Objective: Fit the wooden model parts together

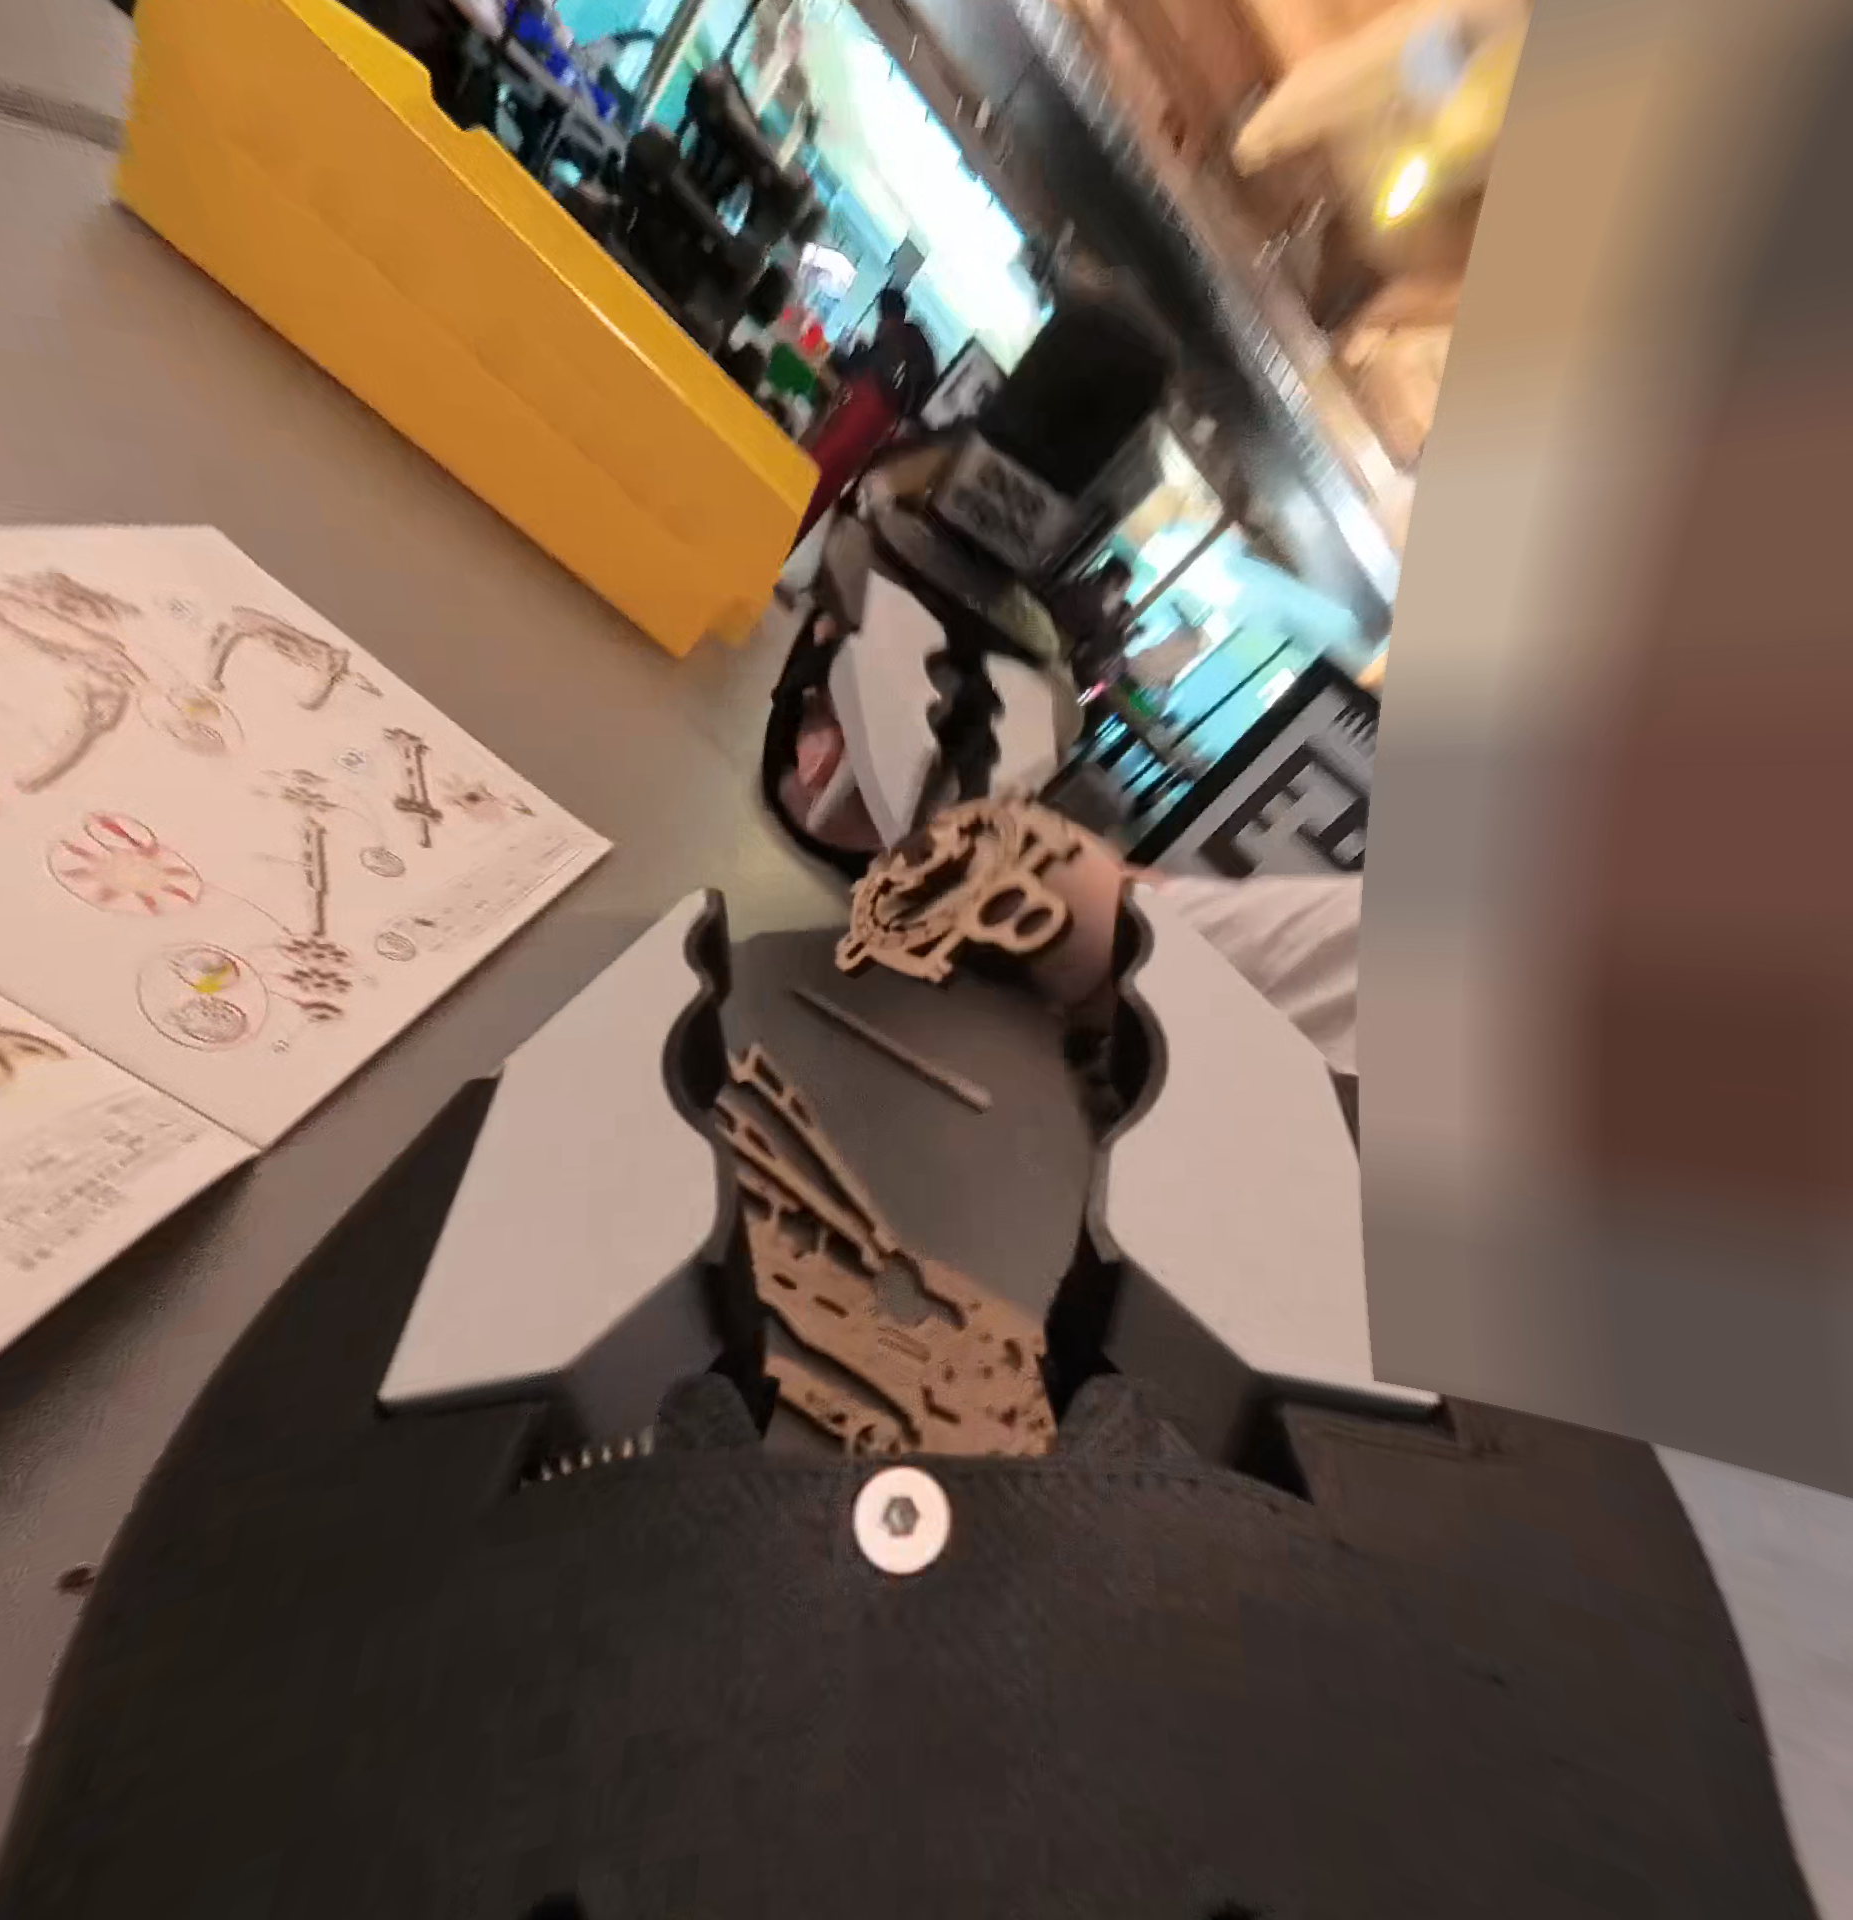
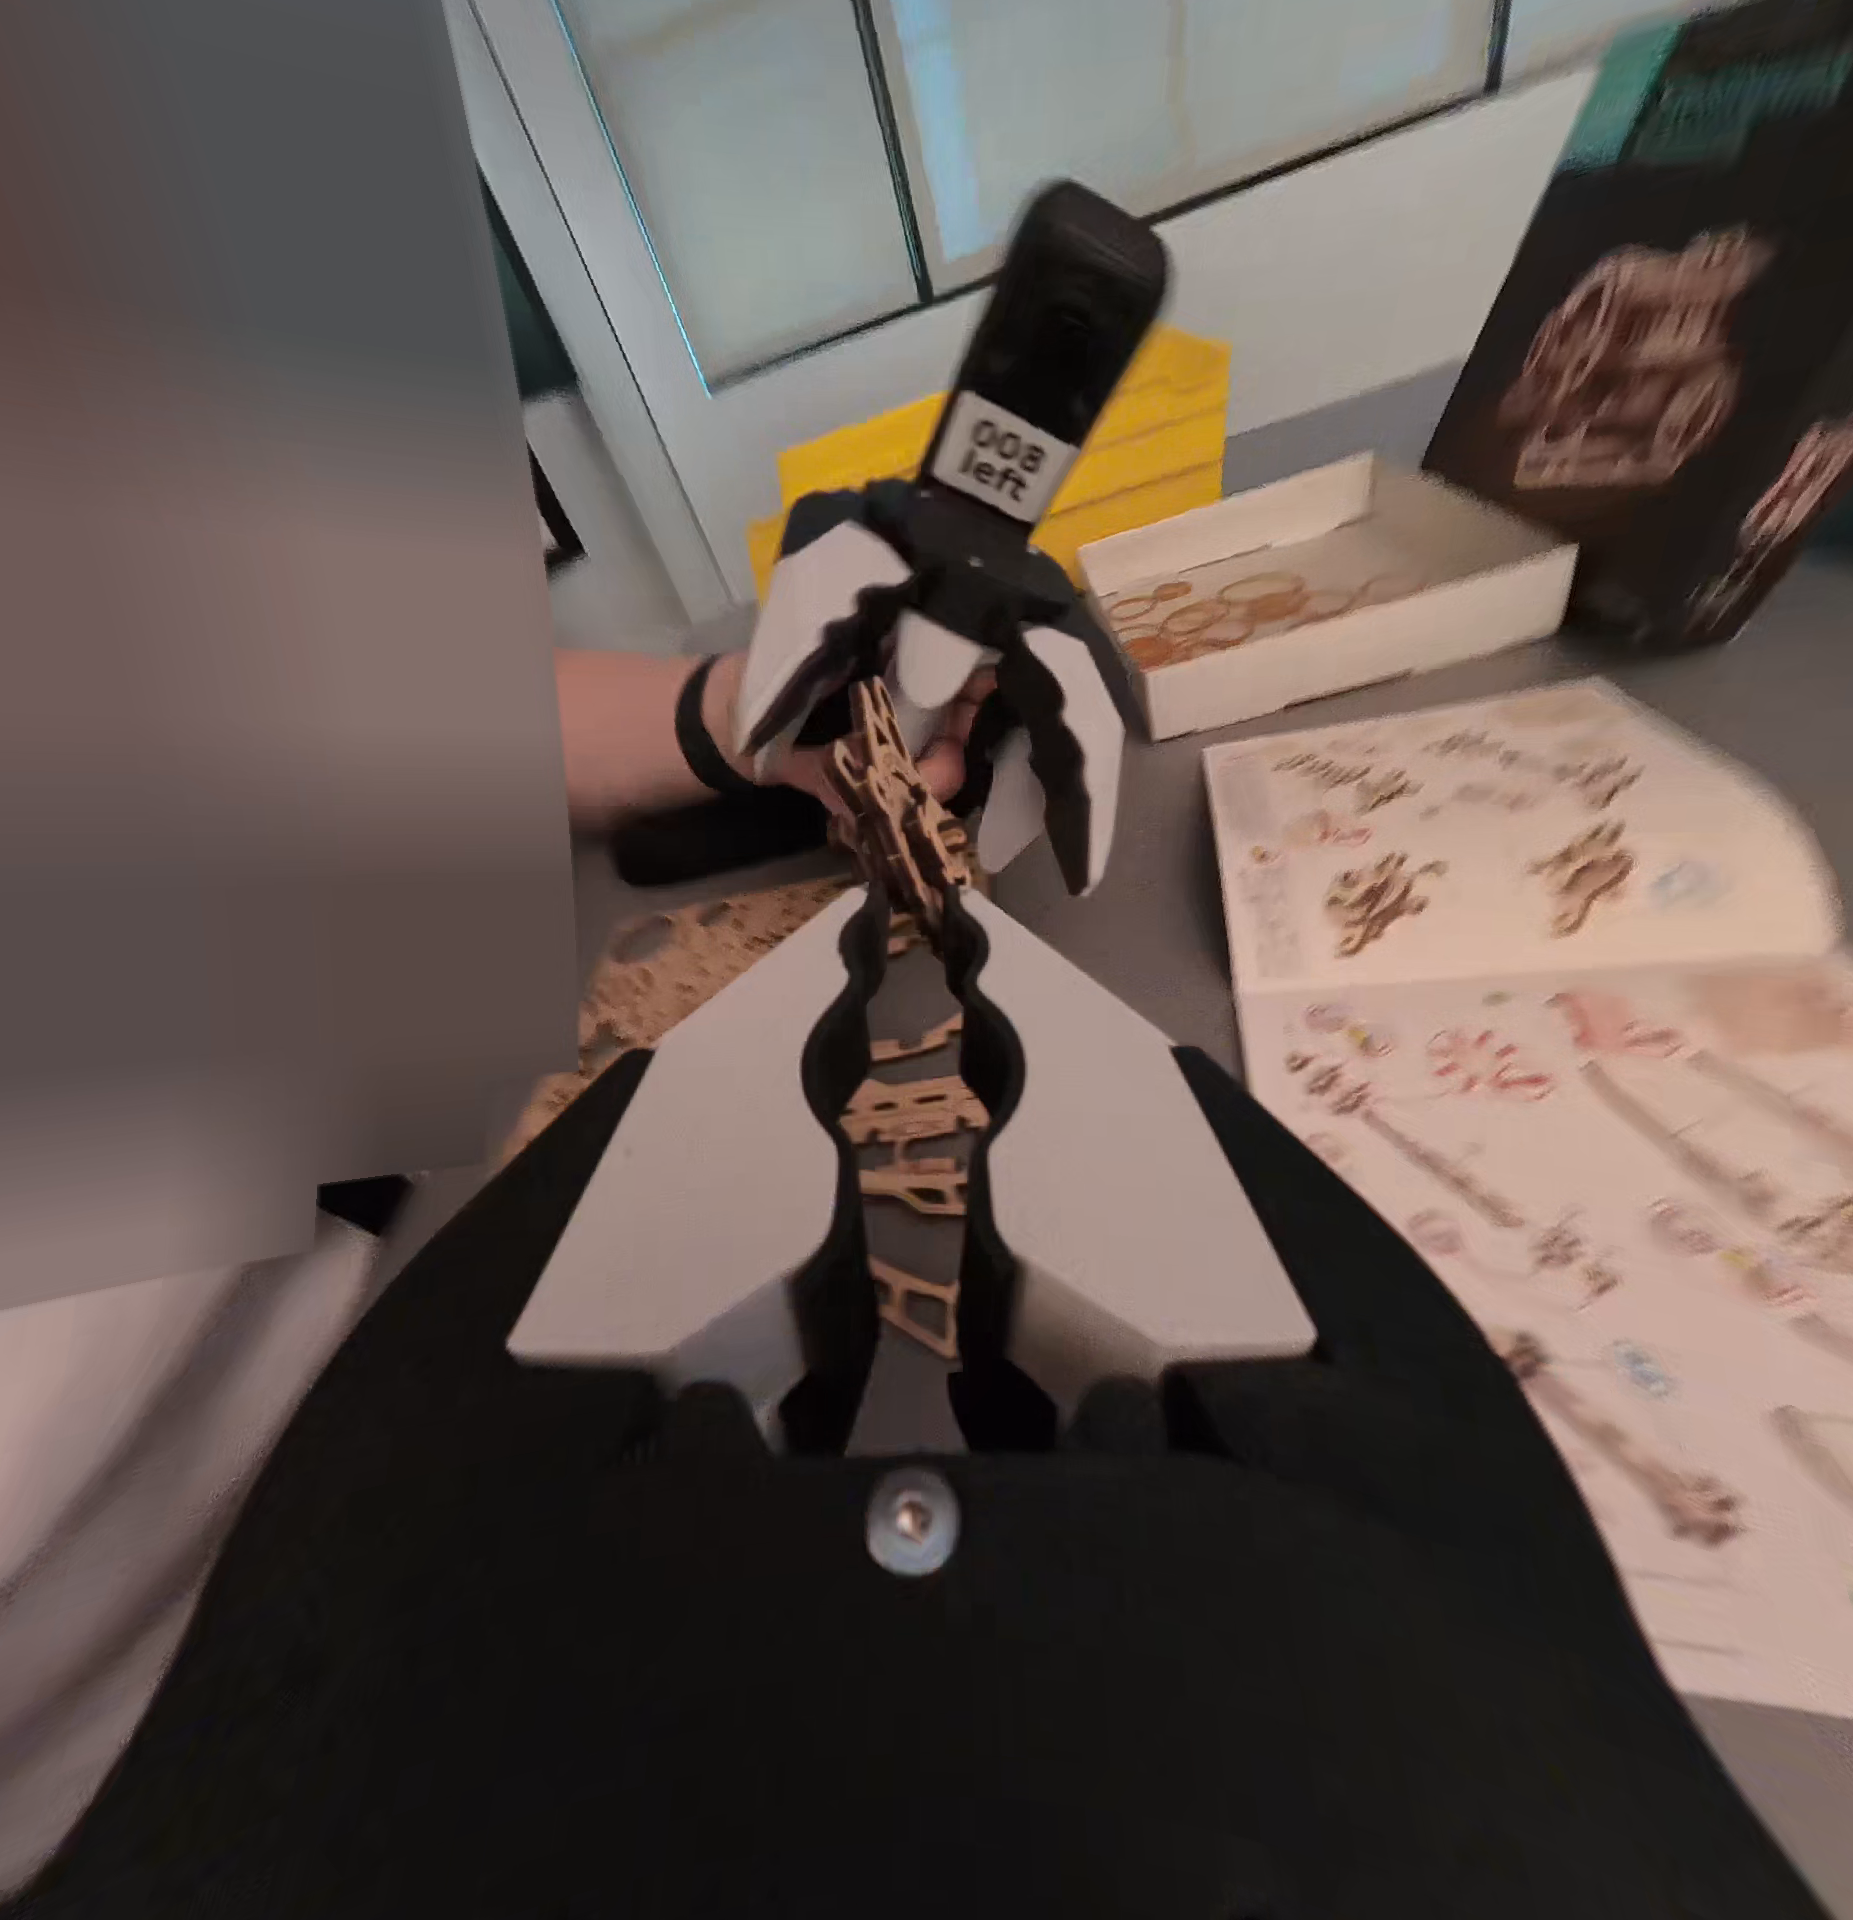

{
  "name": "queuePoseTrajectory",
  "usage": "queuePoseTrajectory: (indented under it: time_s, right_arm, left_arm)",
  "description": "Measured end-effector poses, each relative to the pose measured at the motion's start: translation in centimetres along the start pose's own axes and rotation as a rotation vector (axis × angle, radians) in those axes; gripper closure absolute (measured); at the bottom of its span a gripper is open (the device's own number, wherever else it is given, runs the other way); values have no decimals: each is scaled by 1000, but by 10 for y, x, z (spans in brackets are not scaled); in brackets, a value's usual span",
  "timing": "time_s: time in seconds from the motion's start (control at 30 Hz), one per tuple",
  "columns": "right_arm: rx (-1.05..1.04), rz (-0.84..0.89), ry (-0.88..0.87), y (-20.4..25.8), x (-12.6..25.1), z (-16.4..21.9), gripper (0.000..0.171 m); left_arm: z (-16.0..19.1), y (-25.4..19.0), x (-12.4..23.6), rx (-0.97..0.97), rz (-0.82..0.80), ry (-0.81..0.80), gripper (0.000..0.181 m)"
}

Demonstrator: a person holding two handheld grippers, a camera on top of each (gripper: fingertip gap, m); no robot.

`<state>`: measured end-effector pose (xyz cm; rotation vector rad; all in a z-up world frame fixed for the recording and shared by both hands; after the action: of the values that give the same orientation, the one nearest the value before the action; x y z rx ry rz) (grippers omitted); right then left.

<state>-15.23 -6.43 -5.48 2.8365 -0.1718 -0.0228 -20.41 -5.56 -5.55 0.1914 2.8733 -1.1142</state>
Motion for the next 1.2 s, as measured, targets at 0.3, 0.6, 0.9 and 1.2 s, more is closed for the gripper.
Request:
queuePoseTrajectory:
  time_s: [0.3, 0.6, 0.9, 1.2]
  right_arm:
    - [-417, -92, -21, -5, -4, 11, 169]
    - [-213, -83, -92, -1, -3, -4, 155]
    - [-275, -131, -82, 0, 3, -5, 156]
    - [-275, -80, 43, 1, -6, 16, 165]
  left_arm:
    - [22, 3, -13, -244, -118, 106, 153]
    - [14, -5, -10, -103, -13, 35, 159]
    - [35, -7, -15, -81, 5, 167, 159]
    - [37, 1, -15, -94, -55, 182, 159]
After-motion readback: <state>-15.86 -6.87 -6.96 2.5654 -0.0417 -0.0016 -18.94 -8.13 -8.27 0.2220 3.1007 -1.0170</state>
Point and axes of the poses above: each gripper's, where its closed fingertips meet, x back along the fingers, z out of its underside, y = z × x across the jaws, the point moved 2 cm from there along x, back along the fingers, and after that the axes turned 8 degrees about -y, right-handed, at the moved point
